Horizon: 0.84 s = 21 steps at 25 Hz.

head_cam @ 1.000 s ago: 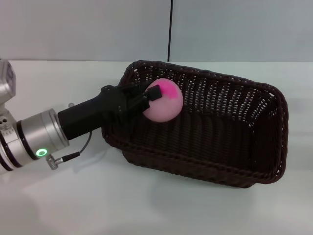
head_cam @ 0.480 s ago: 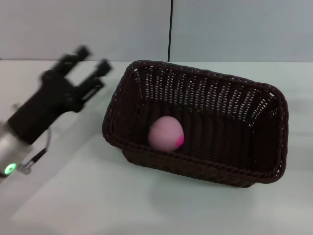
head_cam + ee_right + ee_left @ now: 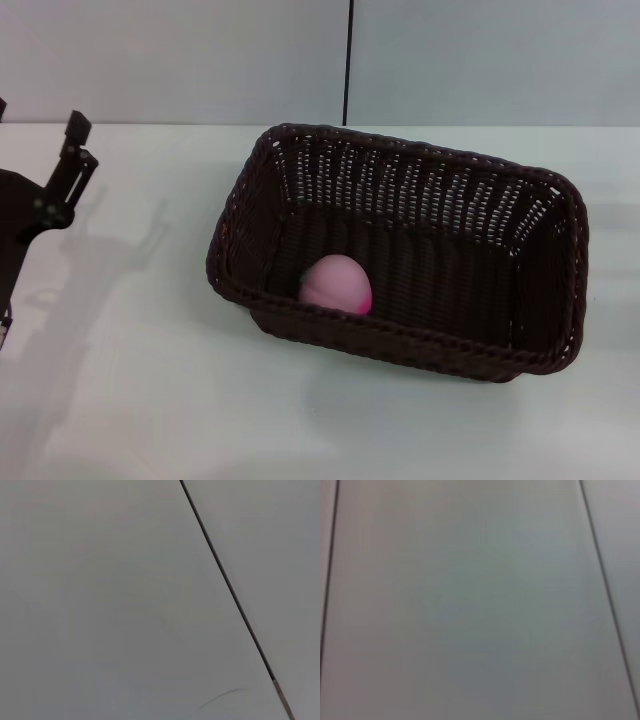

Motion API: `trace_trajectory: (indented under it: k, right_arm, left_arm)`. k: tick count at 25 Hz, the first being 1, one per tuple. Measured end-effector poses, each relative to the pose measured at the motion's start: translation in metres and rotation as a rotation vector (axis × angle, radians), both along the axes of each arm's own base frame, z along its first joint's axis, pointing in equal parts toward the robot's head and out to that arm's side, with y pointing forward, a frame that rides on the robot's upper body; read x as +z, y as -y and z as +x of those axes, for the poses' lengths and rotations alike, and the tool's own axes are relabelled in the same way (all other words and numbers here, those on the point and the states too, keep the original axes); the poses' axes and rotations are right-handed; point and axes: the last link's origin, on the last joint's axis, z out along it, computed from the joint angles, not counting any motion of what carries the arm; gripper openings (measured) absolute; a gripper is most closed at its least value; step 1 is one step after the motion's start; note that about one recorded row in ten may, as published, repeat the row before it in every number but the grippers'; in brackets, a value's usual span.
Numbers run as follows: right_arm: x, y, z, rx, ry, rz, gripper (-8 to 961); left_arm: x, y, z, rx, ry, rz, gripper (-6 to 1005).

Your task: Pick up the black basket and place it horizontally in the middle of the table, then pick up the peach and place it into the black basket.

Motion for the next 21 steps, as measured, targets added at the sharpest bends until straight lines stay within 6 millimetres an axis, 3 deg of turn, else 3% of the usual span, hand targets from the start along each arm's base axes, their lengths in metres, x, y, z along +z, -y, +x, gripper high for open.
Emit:
trace_trajectory:
  k: [21]
  right_arm:
    - [0.0020,0.0036,0.0024,-0.006,-0.011,0.011,408]
  left_arm:
    - [0.0053,-0.0017,-0.0047,0.031,0.009,0.029,813]
